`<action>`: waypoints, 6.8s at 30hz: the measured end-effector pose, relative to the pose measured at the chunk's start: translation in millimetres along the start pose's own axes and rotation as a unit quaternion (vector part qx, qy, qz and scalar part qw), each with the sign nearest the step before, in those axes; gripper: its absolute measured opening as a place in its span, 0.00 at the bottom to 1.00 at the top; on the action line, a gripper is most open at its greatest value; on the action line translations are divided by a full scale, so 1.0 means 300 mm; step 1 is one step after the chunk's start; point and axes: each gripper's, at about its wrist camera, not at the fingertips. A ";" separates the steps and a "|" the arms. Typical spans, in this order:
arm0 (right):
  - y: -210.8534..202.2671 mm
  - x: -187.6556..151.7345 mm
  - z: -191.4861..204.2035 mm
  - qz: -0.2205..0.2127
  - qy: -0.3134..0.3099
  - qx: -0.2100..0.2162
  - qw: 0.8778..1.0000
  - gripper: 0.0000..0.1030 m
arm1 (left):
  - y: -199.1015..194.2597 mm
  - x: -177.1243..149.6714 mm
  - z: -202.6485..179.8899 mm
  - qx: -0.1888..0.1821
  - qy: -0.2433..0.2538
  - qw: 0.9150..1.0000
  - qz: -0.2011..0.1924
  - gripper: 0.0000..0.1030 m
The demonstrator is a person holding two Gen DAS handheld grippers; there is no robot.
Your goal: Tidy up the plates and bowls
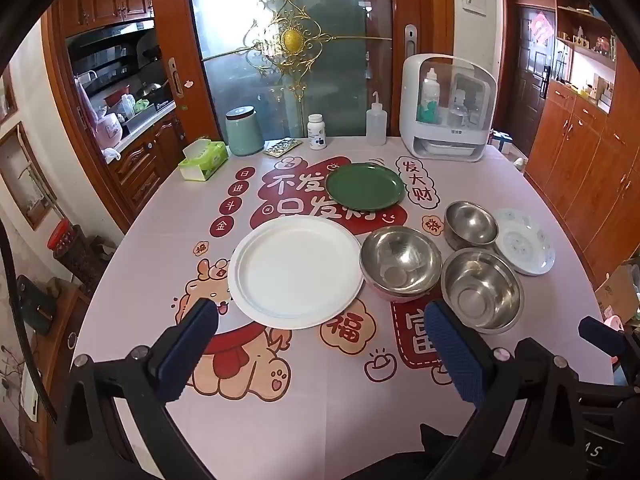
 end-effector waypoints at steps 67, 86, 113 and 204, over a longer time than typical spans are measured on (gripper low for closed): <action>0.082 0.022 -0.040 0.040 0.030 0.001 0.999 0.92 | 0.081 0.022 -0.001 -0.025 -0.001 0.999 0.045 0.99; 0.237 0.043 0.043 0.072 0.083 0.012 0.994 0.91 | 0.302 0.026 0.173 -0.026 -0.005 0.991 0.129 0.99; 0.592 0.037 0.196 0.033 0.152 0.073 0.985 0.82 | 0.873 0.212 0.481 -0.017 0.086 0.989 0.121 0.99; 0.767 -0.030 0.188 -0.016 0.238 0.146 0.960 0.16 | 1.075 0.087 0.487 -0.139 0.056 0.972 0.183 0.19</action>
Point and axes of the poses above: each gripper's, at about its wrist camera, not at the fingertips, and y roughly the way its jaws point, z to its left, x to its top, and after that the axes turned 12 degrees about x, right-handed
